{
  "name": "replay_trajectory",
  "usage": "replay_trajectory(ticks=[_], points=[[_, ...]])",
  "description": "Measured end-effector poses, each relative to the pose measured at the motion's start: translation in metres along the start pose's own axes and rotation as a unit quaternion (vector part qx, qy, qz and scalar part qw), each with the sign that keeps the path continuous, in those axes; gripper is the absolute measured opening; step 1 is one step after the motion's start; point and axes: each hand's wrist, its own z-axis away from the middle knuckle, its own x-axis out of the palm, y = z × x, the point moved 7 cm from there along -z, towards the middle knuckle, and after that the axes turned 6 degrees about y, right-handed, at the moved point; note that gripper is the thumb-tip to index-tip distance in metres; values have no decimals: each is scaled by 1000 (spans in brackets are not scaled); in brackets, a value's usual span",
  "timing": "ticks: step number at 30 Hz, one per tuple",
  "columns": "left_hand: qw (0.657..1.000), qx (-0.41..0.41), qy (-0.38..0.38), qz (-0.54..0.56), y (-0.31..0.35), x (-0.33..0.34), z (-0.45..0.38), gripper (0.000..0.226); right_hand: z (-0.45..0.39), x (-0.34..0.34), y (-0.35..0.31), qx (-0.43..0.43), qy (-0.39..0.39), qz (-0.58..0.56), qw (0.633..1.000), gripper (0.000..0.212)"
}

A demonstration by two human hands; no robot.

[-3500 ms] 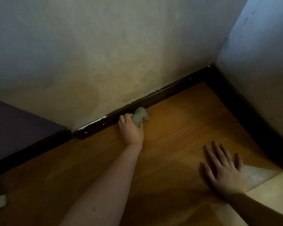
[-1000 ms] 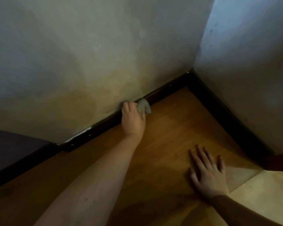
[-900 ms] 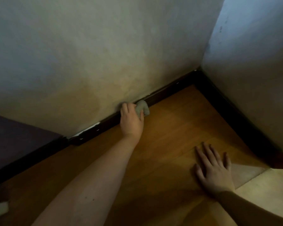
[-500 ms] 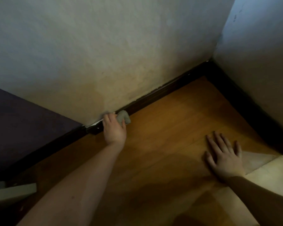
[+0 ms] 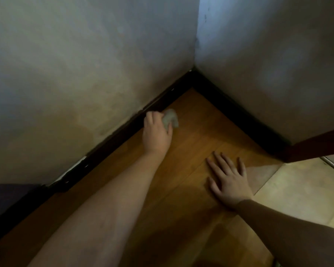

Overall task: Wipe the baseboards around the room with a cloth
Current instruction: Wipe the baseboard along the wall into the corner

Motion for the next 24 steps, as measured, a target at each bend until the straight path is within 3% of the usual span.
replay_trajectory(ticks=[8, 15, 18, 24], points=[[987, 160, 12, 0, 108, 41, -72, 29, 0, 3, 2, 3, 3, -27, 1000, 64], [990, 129, -1, -62, 111, 57, -115, 37, -1, 0, 0, 9, -5, -45, 999, 63], [993, 81, 15, -88, 121, 62, -123, 34, 1, 0, 1, 14, -3, -49, 999, 63], [994, 64, 16, -89, 115, 58, -123, 27, 0, -3, 0, 6, -1, -53, 999, 62]])
